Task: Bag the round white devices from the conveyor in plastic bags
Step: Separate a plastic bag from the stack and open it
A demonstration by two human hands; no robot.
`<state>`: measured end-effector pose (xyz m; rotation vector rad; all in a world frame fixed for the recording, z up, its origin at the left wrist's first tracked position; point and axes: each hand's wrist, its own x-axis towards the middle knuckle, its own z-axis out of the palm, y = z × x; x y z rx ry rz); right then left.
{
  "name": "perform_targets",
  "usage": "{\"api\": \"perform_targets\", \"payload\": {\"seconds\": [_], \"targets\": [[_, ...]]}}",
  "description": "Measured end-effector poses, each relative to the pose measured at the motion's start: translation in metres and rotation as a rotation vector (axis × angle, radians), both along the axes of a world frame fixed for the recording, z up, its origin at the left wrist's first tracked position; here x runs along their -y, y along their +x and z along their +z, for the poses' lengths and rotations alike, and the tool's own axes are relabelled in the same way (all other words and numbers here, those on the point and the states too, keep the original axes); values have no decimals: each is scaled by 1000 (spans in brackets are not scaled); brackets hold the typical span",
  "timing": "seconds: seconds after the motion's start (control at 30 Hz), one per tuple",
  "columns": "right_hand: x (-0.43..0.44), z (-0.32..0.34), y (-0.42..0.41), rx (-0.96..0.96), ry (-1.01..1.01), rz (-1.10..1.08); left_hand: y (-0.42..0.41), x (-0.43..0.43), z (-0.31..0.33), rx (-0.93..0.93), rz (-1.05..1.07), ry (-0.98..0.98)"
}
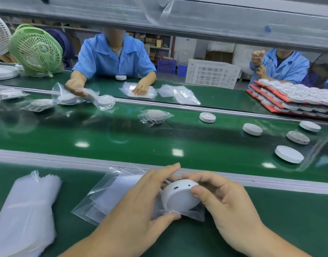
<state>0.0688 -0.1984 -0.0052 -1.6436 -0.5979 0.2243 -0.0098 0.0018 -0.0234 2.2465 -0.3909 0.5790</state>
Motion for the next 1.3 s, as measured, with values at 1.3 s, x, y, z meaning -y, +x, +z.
{"api": "perform_targets", "payload": {"seconds": [1.3], "targets": [[15,-6,5,410,-544,-74,-1,-11,-6,-231,218,416]]}}
